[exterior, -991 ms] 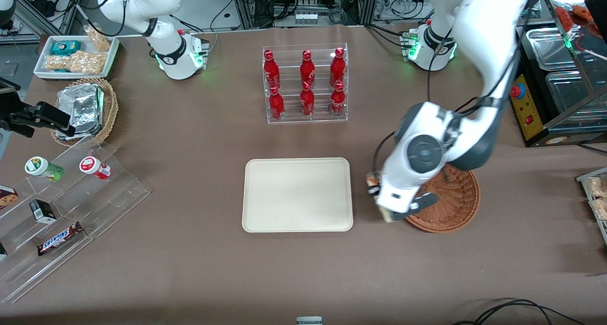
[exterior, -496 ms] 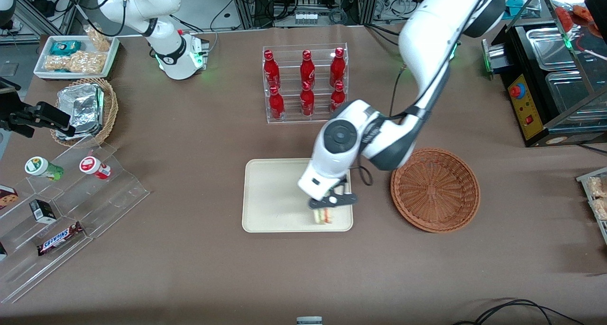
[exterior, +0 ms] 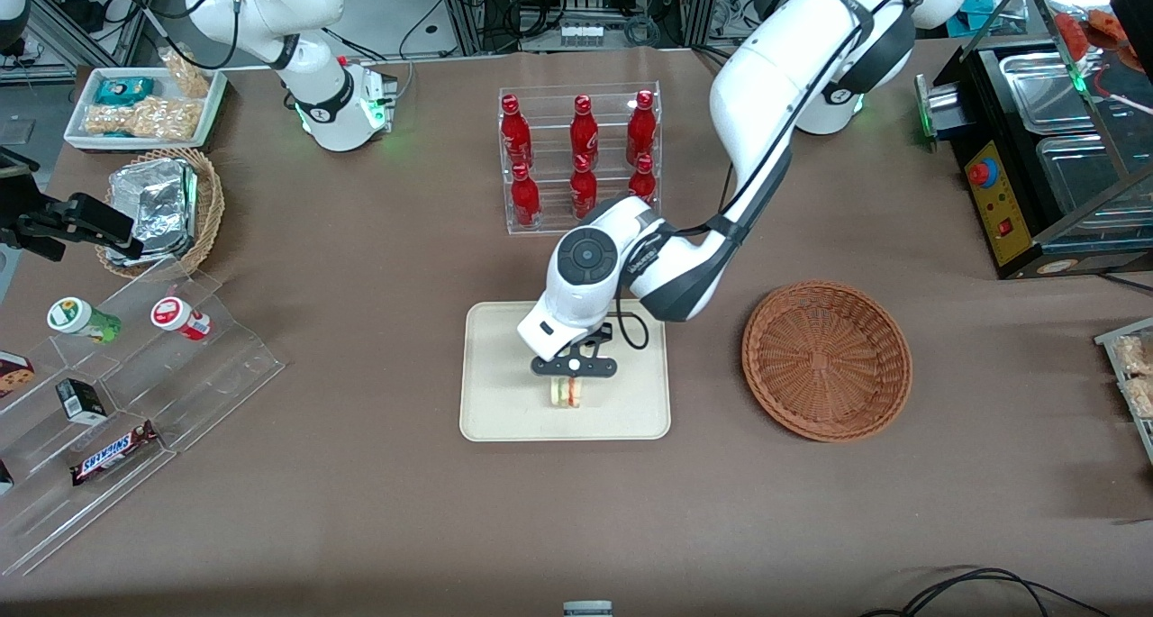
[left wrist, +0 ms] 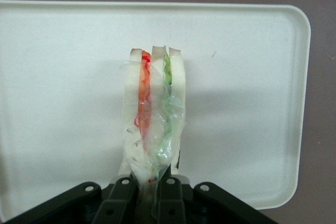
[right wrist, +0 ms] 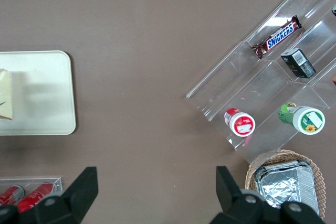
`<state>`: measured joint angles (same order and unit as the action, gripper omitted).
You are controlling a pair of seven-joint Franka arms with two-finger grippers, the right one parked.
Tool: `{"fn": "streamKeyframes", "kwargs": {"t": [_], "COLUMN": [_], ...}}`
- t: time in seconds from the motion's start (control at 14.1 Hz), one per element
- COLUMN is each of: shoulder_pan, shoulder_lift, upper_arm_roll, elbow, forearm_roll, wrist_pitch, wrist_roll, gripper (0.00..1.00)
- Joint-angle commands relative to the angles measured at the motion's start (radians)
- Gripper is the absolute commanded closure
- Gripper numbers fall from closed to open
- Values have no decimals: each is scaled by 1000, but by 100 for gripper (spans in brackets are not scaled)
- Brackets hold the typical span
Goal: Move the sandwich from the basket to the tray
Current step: 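Lower the sandwich onto the tray and open the left gripper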
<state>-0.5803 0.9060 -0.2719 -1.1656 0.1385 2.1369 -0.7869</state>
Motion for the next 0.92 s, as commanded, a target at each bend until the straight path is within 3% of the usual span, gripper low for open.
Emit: {"fn": "streamKeyframes", "kwargs": {"t": [0.0, 0.14, 0.21, 0.28, 0.35, 0.5, 0.85], "shoulder_pan": [-29, -32, -33, -33, -33, -24, -21], "shoulder_lift": [66, 80, 74, 64, 38, -25, -249], "upper_arm_roll": [6, 6, 6, 8, 10, 11, 71], "elbow": [49, 49, 49, 49, 44, 34, 0], "forearm_roll": [16, 15, 13, 10, 13, 4, 15], "wrist_pitch": [44, 55, 54, 48, 38, 5, -299], "wrist_roll": [8, -6, -38, -84, -116, -133, -120], "gripper": [95, 86, 64, 14, 0, 0, 0]}}
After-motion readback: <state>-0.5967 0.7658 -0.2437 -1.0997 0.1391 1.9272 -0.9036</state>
